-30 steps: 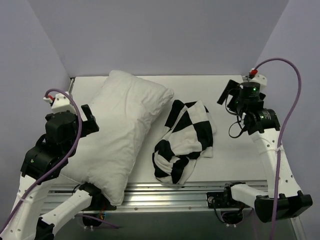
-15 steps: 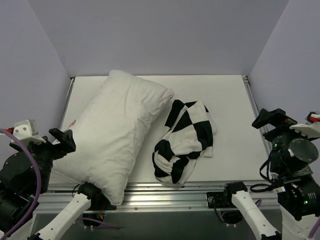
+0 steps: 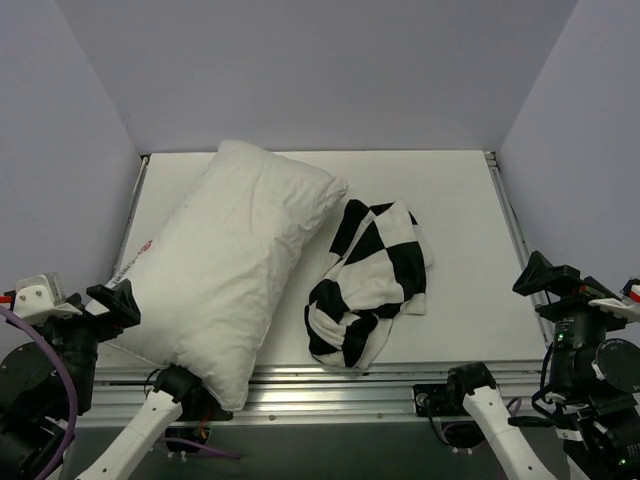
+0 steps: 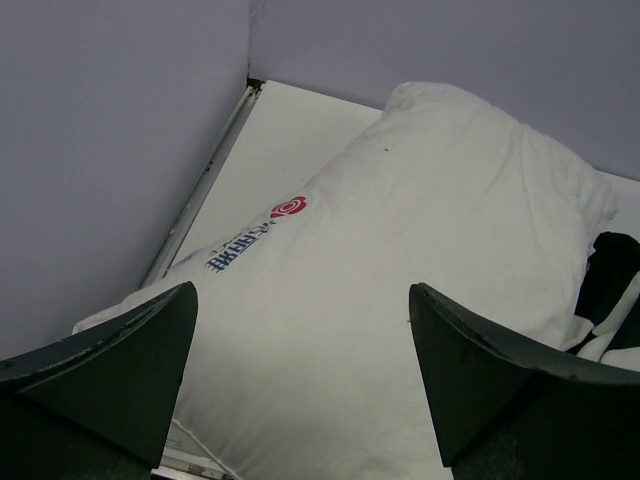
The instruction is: Remove the pillowcase from the pillow
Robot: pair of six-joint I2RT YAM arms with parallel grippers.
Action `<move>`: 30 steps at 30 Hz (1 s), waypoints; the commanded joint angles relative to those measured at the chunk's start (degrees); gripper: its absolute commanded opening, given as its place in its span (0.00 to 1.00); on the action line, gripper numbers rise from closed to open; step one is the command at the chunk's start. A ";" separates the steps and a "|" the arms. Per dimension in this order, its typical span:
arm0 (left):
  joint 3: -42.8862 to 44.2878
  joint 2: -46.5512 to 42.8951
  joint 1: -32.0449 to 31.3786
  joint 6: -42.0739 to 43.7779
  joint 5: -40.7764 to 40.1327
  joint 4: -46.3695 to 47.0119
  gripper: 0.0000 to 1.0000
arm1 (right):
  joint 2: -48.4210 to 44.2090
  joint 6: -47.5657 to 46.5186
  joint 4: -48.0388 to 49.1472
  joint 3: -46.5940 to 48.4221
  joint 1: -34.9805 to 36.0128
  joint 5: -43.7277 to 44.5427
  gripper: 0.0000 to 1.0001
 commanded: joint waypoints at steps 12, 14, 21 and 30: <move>0.41 -2.23 0.31 1.61 -7.66 3.32 0.94 | -4.62 -2.58 4.74 -3.74 0.85 2.12 0.98; 0.59 -2.23 0.31 1.69 -7.75 3.49 0.94 | -4.36 -2.58 4.91 -3.66 0.85 2.82 0.98; 3.31 -2.40 0.31 1.61 -8.36 2.53 0.94 | -4.45 -2.41 6.14 -4.71 0.85 2.03 0.97; 4.02 -2.67 0.22 0.73 -8.54 2.09 0.94 | -3.83 -2.50 5.44 -4.18 0.85 1.24 1.00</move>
